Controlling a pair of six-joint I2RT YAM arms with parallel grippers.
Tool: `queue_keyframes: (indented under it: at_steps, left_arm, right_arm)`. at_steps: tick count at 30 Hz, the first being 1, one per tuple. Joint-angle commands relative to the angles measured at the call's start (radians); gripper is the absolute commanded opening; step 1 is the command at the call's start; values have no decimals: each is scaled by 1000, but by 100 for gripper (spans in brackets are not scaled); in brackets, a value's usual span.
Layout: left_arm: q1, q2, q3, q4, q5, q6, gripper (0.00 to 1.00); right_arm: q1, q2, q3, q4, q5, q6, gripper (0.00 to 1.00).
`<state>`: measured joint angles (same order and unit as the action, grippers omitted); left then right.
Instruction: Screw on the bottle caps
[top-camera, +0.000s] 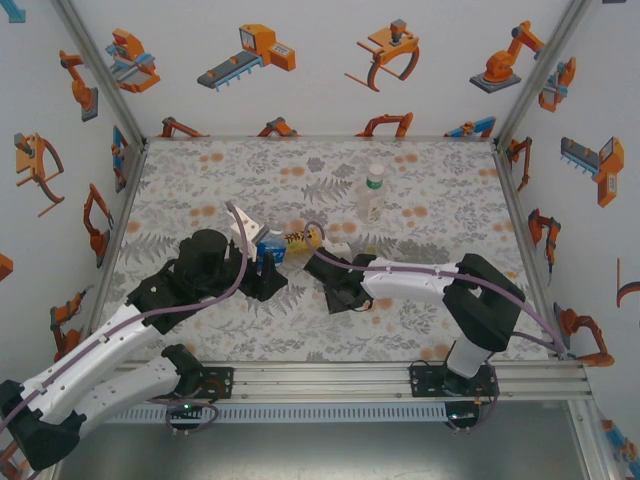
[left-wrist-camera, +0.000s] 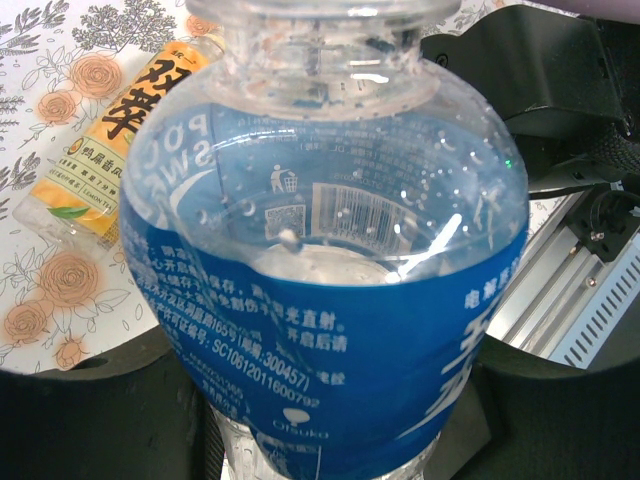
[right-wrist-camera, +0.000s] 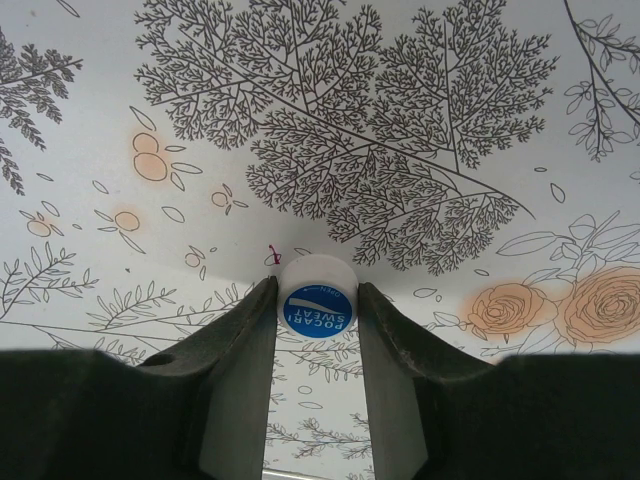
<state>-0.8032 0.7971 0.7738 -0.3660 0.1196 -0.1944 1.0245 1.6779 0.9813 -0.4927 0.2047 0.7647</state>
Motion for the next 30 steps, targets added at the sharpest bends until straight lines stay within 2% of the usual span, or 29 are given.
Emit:
queue_keyframes:
  at_steps: [1,6,12,15,20,23,27,30]
  left_arm:
    - [7,-3,-13,19,8,-7,3]
    - [7,4,-13,25,46,18,0]
    - [1,-2,-3,56,156,126,0]
    - [-2,-15,2,73,206,198,0]
    - [-4,-48,4,98,286,309,0]
    - [-9,-65,6,87,349,403,0]
    - [-14,-78,25,37,382,491,0]
    - [-15,-68,62,-45,390,544,0]
  right_arm:
    - [6,8,23,-12,36,-8,35]
    - [6,-60,-3,11,51,-16,26]
    - [5,-204,10,-33,72,-94,19]
    - [6,-293,35,-65,68,-174,18]
    - [6,-451,64,-73,-8,-378,15]
    - [6,-542,74,-65,-18,-475,11]
    - [5,-655,107,-55,-84,-595,6]
    - [6,-695,176,-94,-171,-696,6]
